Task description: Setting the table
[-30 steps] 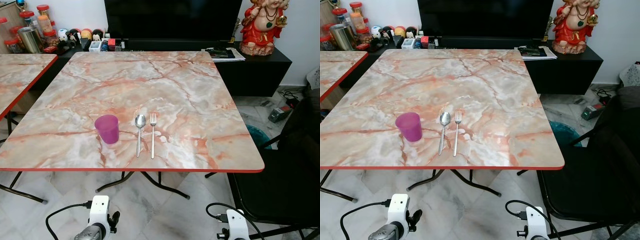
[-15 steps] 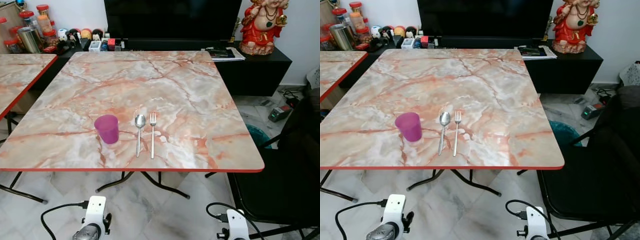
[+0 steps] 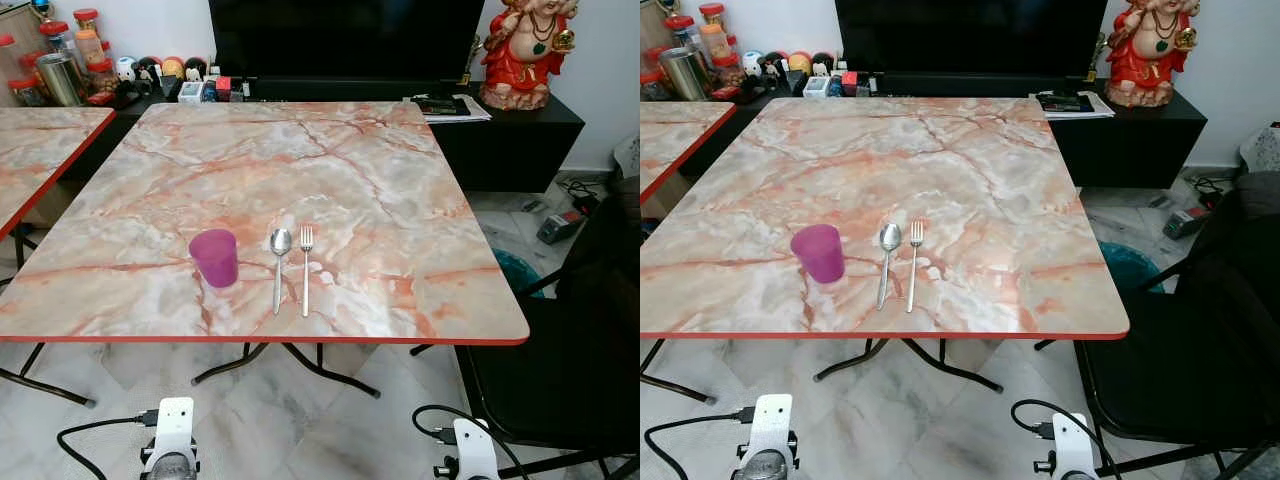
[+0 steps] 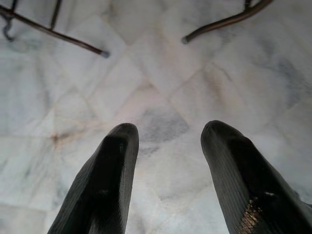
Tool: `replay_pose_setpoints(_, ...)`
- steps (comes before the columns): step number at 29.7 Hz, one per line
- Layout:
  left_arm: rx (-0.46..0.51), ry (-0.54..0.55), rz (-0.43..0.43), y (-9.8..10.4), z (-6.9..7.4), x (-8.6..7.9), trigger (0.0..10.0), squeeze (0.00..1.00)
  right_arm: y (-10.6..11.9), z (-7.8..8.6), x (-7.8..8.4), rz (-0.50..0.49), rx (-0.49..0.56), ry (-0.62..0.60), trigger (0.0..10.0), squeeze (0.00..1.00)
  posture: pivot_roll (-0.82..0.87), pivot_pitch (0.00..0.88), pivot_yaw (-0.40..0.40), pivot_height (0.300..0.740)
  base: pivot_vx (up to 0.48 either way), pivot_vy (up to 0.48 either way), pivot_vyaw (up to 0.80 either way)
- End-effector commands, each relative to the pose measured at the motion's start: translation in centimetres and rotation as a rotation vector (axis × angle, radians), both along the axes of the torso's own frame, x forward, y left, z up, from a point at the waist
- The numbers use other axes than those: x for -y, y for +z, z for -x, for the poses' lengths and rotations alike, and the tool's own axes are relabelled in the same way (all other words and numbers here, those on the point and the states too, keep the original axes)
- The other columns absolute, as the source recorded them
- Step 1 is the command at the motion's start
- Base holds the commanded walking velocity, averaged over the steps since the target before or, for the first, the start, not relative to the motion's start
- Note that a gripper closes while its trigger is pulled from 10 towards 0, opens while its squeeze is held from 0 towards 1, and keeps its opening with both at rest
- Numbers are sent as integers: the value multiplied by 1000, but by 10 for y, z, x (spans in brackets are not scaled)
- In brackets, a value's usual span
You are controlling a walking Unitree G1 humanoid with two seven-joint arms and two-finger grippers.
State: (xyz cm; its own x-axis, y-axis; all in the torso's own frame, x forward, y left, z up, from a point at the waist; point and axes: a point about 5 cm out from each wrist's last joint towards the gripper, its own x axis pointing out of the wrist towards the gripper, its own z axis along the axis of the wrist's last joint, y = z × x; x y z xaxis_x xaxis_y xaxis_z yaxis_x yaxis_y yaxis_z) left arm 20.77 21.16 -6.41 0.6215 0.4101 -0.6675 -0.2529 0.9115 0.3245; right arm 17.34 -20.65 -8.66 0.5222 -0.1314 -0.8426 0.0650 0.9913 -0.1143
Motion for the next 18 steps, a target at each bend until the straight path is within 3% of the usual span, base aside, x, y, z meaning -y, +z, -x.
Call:
replay_pose_setpoints(1,19,53,-34,3,6,-23,10000,0,1,-2,-1,-2,9,-11,10000,0,68,0,-2,740,0,0,0)
replay_pose_setpoints(2,25,89,-77,12,14,-66,10000,0,1,-2,-1,-3,9,-11,10000,0,68,0,-2,740,0,0,0)
replay_pose_setpoints(3,31,111,-108,22,20,-97,10000,0,1,-2,-1,-3,9,-11,10000,0,68,0,-2,740,0,0,0)
replay_pose_setpoints(4,37,129,-133,33,25,-121,10000,0,1,-2,-1,-3,9,-10,10000,0,72,0,-2,740,0,0,0)
replay_pose_setpoints(5,39,138,-146,39,26,-132,10000,0,1,-3,-1,-4,9,-10,10000,0,72,0,-2,740,0,0,0)
replay_pose_setpoints(9,68,163,-212,54,24,-151,10000,0,1,-3,-1,-5,10,-12,10000,0,72,0,0,740,0,0,0)
replay_pose_setpoints(12,90,179,-221,58,23,-155,10000,0,1,-3,-1,-5,10,-13,10000,0,72,0,0,740,0,0,0)
replay_pose_setpoints(18,250,216,-286,88,4,-171,10000,0,1,-2,-1,-5,10,-11,10000,0,72,0,-2,740,0,0,0)
